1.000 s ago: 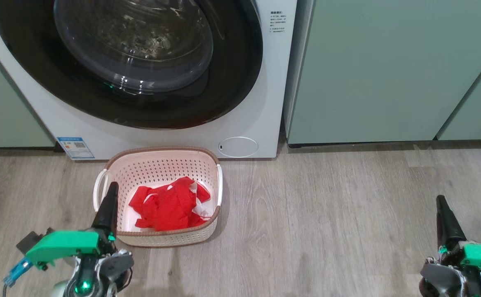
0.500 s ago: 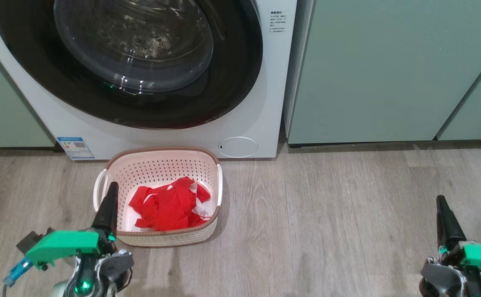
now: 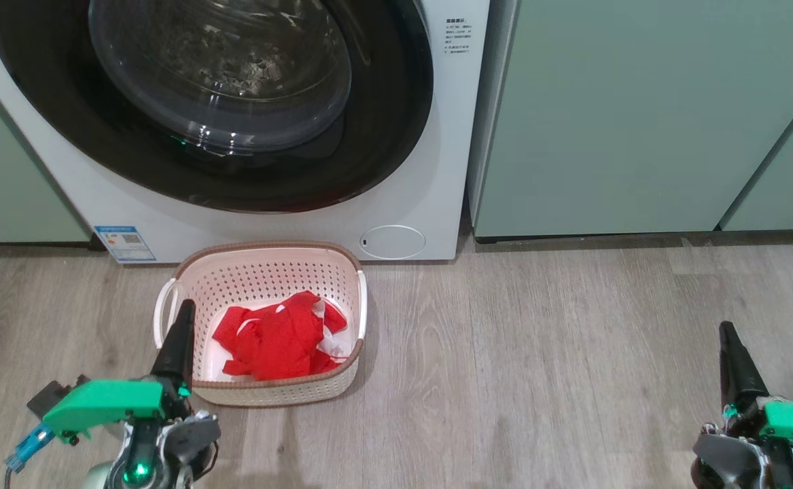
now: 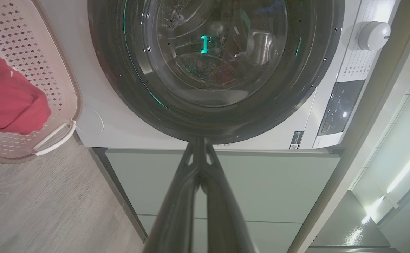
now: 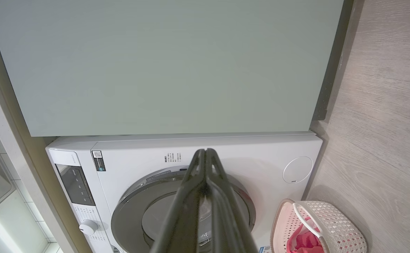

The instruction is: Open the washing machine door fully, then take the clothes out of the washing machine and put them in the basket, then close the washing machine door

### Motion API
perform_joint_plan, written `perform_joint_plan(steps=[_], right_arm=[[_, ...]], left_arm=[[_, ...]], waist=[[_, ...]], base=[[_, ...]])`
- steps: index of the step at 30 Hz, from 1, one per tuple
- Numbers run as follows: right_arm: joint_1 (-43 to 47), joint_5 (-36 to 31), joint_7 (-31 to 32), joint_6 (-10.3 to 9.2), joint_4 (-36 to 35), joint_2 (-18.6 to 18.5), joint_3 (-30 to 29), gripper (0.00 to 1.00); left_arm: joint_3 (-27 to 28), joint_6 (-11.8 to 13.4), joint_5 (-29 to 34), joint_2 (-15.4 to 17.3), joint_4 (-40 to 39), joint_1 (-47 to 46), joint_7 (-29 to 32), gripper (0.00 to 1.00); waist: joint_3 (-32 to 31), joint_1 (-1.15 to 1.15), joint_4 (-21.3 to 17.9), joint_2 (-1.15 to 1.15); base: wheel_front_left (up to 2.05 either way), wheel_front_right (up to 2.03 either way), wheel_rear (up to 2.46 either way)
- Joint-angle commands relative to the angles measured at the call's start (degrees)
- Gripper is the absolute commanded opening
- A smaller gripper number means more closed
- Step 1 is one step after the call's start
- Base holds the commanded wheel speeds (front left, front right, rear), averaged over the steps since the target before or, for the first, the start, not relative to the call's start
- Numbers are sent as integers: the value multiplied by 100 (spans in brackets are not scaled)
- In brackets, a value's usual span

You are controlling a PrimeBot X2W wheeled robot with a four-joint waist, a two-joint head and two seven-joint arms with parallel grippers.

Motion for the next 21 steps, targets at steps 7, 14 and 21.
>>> perform_joint_plan(steps=[7,14,21], right_arm=[[-263,33,33,-3,-241,-90,117,0],[-263,33,33,-3,-241,-90,117,0],[-263,33,33,-3,-241,-90,117,0]], left_arm=[[182,4,-28,32,-204,-144,35,0],[182,4,-28,32,-204,-144,35,0],[182,4,-28,32,-204,-144,35,0]], waist=[[0,0,0,0],[0,0,0,0],[0,0,0,0]], base=[[0,0,0],[0,0,0],[0,0,0]])
